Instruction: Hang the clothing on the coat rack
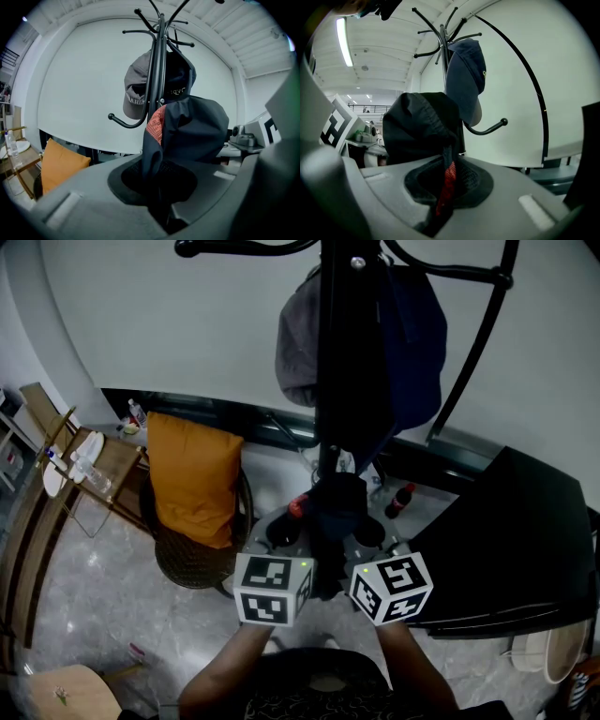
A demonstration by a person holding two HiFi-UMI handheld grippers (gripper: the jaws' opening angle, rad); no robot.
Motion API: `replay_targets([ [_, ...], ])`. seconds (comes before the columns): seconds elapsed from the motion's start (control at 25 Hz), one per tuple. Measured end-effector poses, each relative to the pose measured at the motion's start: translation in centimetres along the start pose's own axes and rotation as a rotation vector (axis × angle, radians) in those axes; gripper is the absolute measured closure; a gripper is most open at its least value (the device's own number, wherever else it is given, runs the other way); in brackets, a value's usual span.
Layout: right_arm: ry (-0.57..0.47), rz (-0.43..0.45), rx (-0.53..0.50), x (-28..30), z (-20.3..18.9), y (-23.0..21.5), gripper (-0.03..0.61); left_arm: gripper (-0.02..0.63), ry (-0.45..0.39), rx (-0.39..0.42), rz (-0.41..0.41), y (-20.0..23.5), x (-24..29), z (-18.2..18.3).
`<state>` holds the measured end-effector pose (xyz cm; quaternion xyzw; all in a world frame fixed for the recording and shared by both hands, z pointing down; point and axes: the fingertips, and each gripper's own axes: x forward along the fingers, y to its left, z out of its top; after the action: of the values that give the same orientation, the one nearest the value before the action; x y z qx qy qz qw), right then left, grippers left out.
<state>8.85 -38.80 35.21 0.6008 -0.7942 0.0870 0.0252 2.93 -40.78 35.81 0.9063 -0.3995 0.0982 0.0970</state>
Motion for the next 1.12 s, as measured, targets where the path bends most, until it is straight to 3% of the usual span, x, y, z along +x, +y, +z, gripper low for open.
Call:
replay_targets([
  [1.12,0.05,0.003,0.014,1.3,-2.3,-0.6,0.552,0.583,0.044,-0.013,0.008,0.9,1.3,-2.0],
])
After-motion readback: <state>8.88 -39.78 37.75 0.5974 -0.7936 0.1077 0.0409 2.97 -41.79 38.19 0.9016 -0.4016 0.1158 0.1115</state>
